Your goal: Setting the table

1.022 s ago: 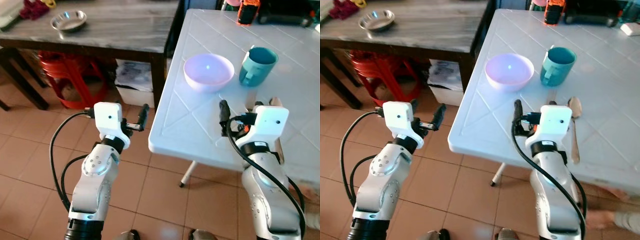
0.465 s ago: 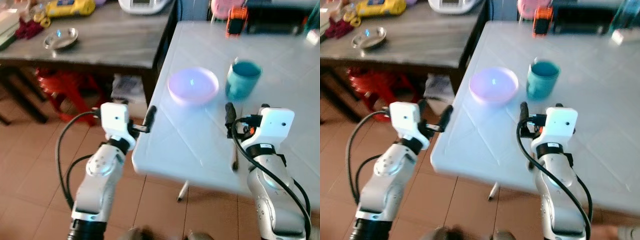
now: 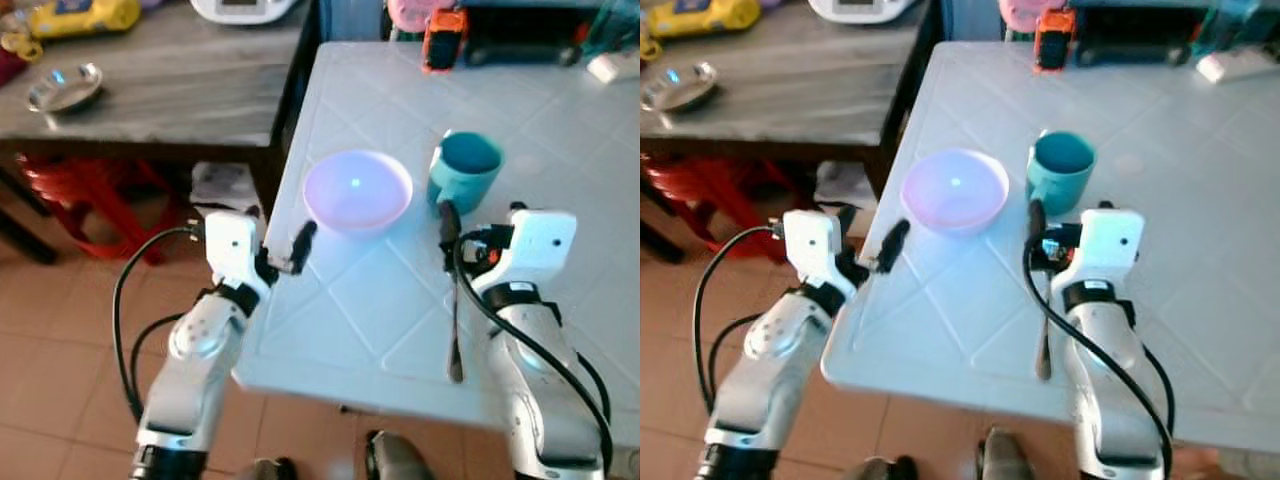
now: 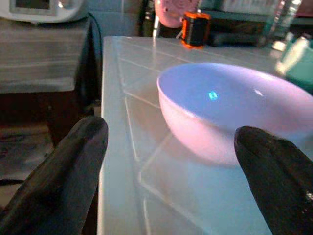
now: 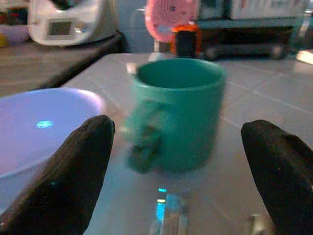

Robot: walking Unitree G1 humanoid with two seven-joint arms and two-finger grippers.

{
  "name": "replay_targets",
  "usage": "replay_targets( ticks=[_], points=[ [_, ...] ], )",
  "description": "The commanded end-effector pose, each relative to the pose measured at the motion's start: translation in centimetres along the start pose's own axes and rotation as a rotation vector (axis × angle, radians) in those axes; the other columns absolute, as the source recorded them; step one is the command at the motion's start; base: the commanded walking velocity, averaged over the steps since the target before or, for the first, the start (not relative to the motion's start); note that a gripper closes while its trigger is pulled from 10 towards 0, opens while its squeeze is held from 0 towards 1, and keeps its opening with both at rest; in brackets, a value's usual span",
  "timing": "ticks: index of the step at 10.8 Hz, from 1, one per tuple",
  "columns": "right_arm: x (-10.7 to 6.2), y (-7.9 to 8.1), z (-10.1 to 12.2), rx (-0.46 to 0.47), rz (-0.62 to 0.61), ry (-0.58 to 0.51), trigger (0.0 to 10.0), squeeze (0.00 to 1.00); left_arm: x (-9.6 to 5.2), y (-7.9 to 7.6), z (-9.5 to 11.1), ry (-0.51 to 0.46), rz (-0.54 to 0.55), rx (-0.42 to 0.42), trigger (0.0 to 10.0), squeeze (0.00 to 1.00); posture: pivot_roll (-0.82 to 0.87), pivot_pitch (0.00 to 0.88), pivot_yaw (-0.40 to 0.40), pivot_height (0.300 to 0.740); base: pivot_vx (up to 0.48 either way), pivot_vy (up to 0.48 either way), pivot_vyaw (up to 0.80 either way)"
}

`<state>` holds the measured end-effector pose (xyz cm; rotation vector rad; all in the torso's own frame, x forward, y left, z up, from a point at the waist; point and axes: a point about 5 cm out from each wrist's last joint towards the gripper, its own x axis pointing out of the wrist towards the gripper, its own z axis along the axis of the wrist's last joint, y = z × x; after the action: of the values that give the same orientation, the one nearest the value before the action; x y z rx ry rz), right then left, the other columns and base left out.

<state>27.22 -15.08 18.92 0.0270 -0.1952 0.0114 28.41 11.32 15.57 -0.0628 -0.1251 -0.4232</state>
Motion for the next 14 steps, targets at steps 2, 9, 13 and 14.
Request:
replay_targets(
  ticks=[2, 9, 13, 14],
  points=[
    [0.0, 1.3, 0.7, 0.031, 0.064, -0.020, 10.0, 0.00, -0.9, 0.9, 0.2, -0.010, -0.007, 0.039, 10.0, 0.00, -0.19, 0.210, 0.066, 0.740, 0.000, 0.000, 0.00],
    [1.7, 3.1, 1.4, 0.223, 0.066, -0.003, 10.0, 0.00, -1.5, 0.0, 0.3, -0.038, -0.157, 0.112, 10.0, 0.00, -0.17, 0.205, 0.066, 0.740, 0.000, 0.000, 0.00],
    [2.6, 5.2, 0.4, 0.385, 0.076, 0.093, 10.0, 0.00, -1.5, -0.8, 0.4, -0.045, -0.179, 0.096, 10.0, 0.00, -0.16, 0.213, 0.072, 0.740, 0.000, 0.000, 0.00],
    [3.0, 5.2, 0.2, 0.447, 0.054, 0.118, 10.0, 0.00, -1.6, -0.7, 0.4, -0.045, -0.178, 0.100, 10.0, 0.00, -0.16, 0.215, 0.070, 0.740, 0.000, 0.000, 0.00]
  ],
)
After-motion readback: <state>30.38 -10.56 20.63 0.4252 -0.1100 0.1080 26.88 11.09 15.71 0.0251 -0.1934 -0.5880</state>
